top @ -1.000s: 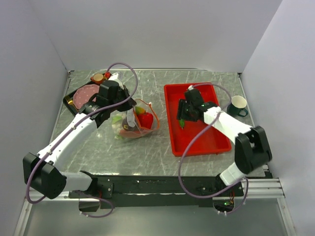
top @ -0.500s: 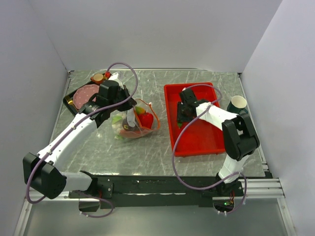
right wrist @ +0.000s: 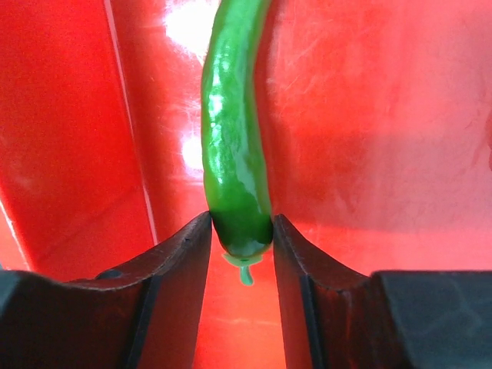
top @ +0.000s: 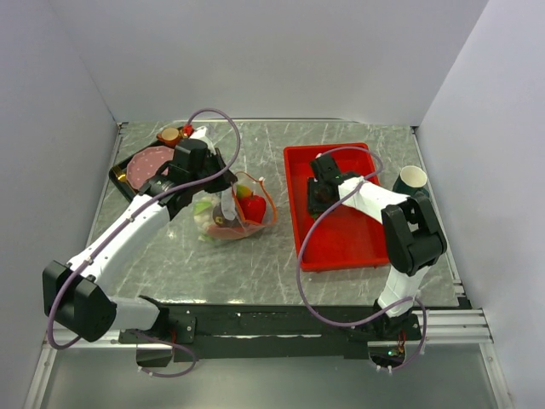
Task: Place the food in the zip-top bag and seal the zipper
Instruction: Pick up the fake vegetable from the bin, then place the fake vegetable in the zipper food storage bag.
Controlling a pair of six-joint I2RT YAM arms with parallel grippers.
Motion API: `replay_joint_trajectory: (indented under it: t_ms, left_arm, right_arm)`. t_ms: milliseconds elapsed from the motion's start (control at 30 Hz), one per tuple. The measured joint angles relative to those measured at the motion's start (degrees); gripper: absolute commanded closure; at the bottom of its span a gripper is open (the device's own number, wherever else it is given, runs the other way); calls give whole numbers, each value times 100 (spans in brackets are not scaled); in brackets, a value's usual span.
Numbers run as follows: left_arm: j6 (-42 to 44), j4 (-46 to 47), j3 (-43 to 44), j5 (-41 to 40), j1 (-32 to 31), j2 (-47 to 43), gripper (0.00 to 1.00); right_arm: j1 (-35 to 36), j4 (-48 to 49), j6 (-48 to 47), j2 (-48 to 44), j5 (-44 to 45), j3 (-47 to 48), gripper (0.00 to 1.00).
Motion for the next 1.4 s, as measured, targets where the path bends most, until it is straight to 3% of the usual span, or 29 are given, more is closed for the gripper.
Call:
replay_joint_trajectory:
  t_ms: [67,133,233,467,700,1000,1200,1400]
  left_arm:
    - [-2,2,0,0,0,0,99]
    - [-2,2,0,0,0,0,99]
    - [-2,2,0,0,0,0,99]
    - [0,0,9,0,0,0,99]
    - [0,2,11,96,0,7,99]
    - [26,17,11,190,0,7,99]
    - [76,59,11,304,0,9,99]
    - [79,138,11,455,0,79,99]
  right_arm:
    - [-2,-2,-31,28,-17,9,65]
    - [-2,2,-66,59,-55,35,85]
    - [-2,33,-105,105,-127,76,100]
    - [-4,199,-70,46,-212,-9,100]
    - [-13,-39,-103,-975,-369,-203,99]
    - [-9,-424,-566,-2555,-1858,-109,96]
    - [334,-1038,-1145,-2634,-2806,61,96]
    - [1058,-1569,-1639,-2264,-3156,337,98]
